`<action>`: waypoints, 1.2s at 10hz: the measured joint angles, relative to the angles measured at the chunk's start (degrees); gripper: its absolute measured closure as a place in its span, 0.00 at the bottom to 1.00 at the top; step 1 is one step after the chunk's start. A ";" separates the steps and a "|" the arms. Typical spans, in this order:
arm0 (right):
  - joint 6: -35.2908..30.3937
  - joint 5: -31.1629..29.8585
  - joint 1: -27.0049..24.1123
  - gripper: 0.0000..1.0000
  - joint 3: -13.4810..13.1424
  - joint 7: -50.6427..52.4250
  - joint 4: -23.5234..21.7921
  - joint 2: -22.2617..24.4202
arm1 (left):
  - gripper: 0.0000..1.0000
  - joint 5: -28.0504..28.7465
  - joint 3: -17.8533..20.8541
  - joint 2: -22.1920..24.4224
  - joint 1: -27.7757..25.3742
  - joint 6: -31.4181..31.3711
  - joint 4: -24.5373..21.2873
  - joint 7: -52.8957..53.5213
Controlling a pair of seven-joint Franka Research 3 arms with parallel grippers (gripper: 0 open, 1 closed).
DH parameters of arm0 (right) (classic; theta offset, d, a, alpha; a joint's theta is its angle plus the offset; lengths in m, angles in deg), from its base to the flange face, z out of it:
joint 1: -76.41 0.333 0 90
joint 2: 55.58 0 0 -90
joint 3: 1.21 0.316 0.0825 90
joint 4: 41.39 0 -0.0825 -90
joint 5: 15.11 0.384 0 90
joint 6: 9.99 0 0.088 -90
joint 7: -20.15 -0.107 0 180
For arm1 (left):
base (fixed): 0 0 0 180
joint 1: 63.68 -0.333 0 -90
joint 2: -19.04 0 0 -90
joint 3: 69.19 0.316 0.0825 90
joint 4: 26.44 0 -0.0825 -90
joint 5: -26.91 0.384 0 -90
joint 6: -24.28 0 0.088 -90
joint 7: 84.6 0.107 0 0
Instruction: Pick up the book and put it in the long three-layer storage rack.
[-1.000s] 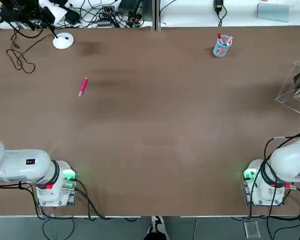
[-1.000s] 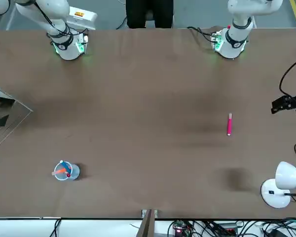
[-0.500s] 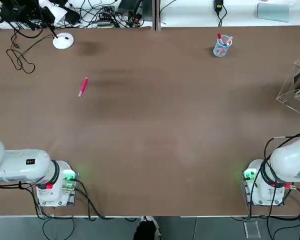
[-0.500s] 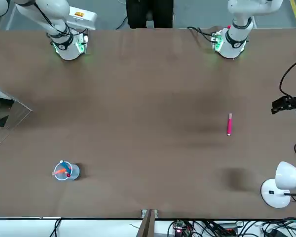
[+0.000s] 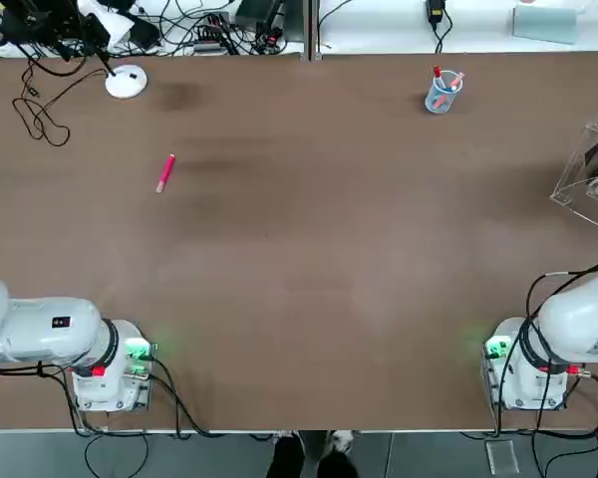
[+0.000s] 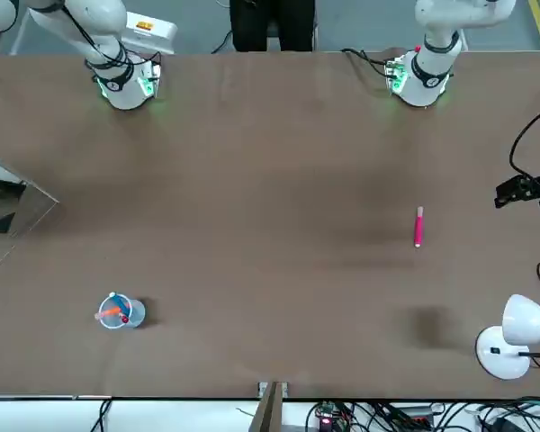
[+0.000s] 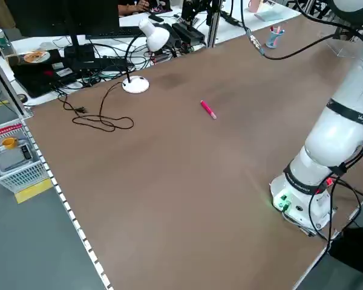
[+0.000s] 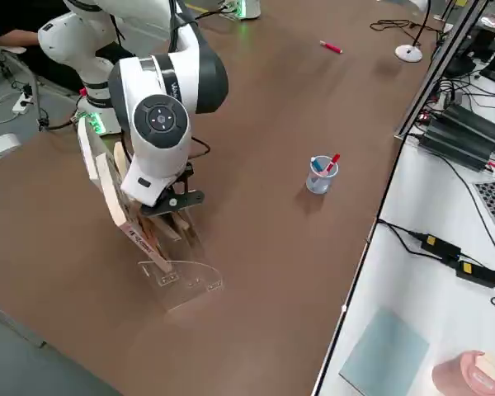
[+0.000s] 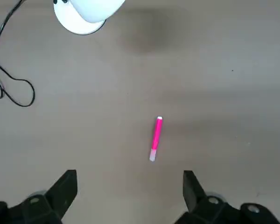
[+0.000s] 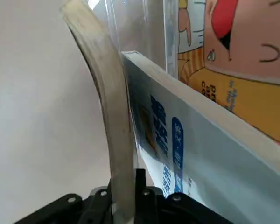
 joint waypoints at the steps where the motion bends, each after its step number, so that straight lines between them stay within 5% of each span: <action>1: 0.01 0.00 0.00 0.85 0.03 0.00 0.06 -0.02 | 0.00 0.00 0.00 0.00 0.00 0.00 0.00 0.00; 12: 0.78 0.92 0.22 0.85 0.24 0.02 1.94 -1.67 | 0.00 0.00 0.00 -0.03 0.00 0.00 -0.02 0.00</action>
